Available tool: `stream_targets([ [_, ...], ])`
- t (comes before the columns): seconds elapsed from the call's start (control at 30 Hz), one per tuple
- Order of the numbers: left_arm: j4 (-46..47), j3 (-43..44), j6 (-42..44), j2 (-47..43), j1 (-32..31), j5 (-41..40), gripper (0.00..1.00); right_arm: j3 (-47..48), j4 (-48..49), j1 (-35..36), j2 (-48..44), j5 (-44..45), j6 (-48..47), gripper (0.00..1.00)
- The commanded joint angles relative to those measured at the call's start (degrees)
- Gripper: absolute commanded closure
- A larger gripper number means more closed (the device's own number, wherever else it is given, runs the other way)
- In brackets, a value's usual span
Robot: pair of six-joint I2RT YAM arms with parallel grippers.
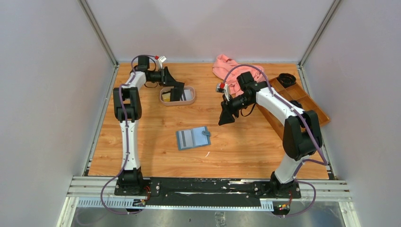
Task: Put the credit cards into the card holder
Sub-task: Pick up the credit card from the storage box.
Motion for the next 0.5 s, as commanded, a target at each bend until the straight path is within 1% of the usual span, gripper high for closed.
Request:
stream_targets([
  [0.0,3.97,-1.36,-3.69,-0.24,0.0,3.2,0.64,0.21,-1.51,-0.8,1.1,-0.99,-0.22,0.48],
  [0.07,5.13,-1.77,-4.71,-0.35,-0.04,3.66,0.67,0.2,-1.52,-0.75,1.26,-0.96,-0.22,0.48],
  [0.17,6.64,-2.21,-5.98,-0.49,-0.03,4.08,0.75,0.26,-1.68,-0.74,1.25,-0.9,-0.22,0.48],
  [0.33,11.58,-3.56,-10.31,-0.85,0.0,5.41,1.0,0.3,-1.82,-0.71,1.28,-0.91,-0.35,0.48],
  [0.47,15.69,-4.32,-13.22,-1.71,-0.04,5.57,1.0,0.31,-1.79,-0.73,1.28,-0.84,-0.32,0.48],
])
